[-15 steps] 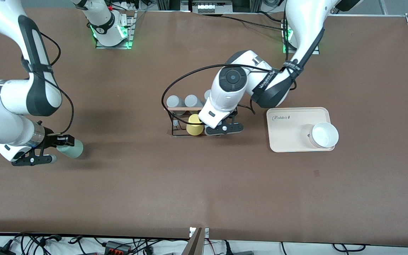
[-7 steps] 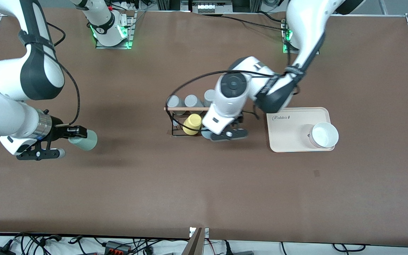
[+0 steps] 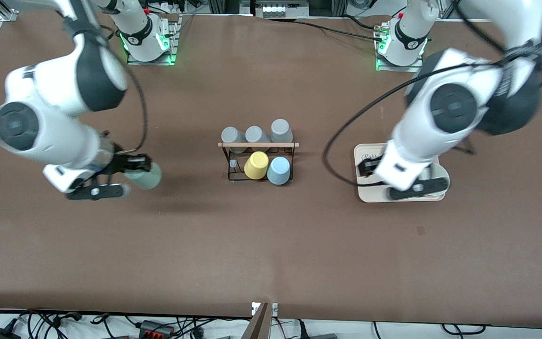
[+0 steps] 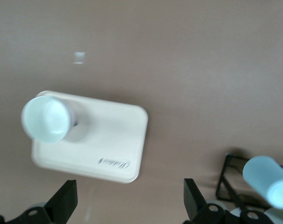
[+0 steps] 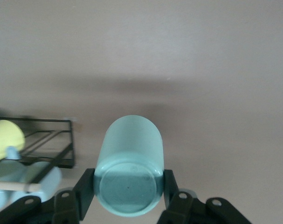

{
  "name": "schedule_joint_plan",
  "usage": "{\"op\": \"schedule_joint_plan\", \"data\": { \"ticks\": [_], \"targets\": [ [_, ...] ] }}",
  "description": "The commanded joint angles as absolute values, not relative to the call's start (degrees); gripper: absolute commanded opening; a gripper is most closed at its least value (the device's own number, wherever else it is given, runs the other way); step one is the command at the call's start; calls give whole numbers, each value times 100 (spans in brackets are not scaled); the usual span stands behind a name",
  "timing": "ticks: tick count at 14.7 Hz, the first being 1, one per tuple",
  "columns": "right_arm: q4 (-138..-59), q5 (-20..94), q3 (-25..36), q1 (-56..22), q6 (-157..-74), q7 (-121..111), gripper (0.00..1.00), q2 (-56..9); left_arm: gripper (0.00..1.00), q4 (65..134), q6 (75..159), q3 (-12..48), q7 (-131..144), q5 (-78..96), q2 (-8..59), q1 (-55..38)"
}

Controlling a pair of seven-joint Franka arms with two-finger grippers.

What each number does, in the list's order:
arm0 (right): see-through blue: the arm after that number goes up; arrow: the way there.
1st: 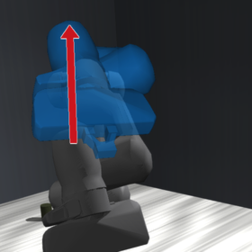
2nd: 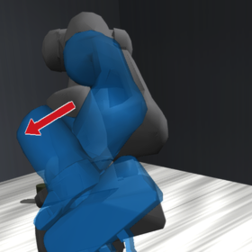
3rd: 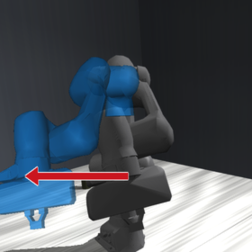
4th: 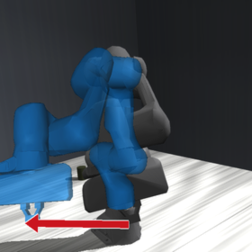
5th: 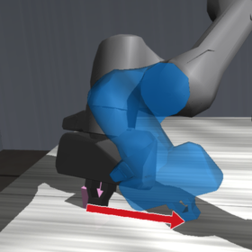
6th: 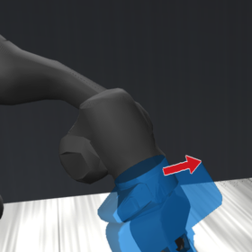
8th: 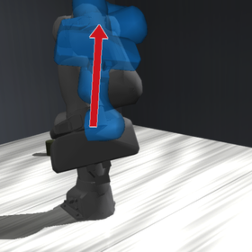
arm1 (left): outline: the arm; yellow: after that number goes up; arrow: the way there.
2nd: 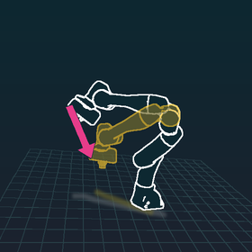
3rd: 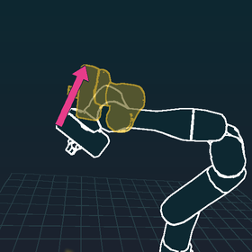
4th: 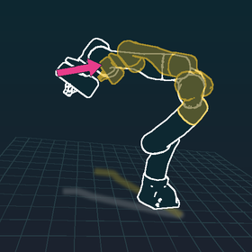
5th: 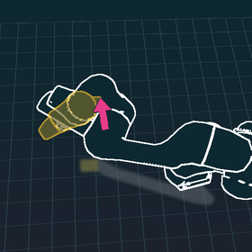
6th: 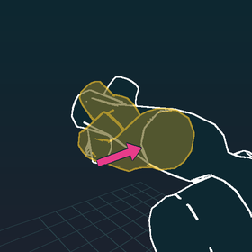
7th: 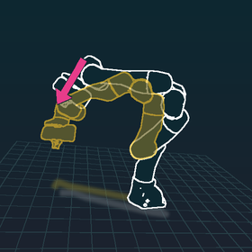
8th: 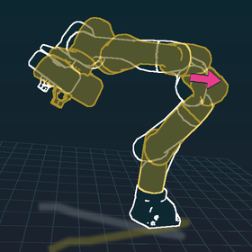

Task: Hang scattered cups on rack with three cups
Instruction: 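Carry the teal cup to the rack while the left gripper withdraws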

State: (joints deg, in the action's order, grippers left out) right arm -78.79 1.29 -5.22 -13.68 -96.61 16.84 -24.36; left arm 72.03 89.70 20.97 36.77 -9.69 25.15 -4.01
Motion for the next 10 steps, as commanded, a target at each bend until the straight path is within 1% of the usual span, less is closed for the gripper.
{"op": "schedule_joint_plan", "data": {
  "ticks": [1,3,4,6,8,10],
  "targets": [
    [-7533,167,-483,-1861,-9589,2598,39,-2715,100,7356,8439,2180,3516,-844,1918,-142],
    [-7348,167,-483,-2152,-9650,3214,39,-2943,100,7374,8166,2180,3253,-574,1776,122],
    [-7322,167,-483,-2293,-9816,3339,39,-3031,100,7435,8095,2171,3217,-380,1706,219],
    [-7304,167,-483,-2487,-10133,3619,39,-3146,100,8038,8182,2188,3191,-334,1295,290],
    [-7295,167,-483,-2697,-10370,3822,39,-3260,100,8926,8803,2180,3077,-308,750,360],
    [-7286,167,-483,-2829,-10599,4051,39,-3375,100,9280,8973,2180,2604,-150,502,535]
  ]
}}
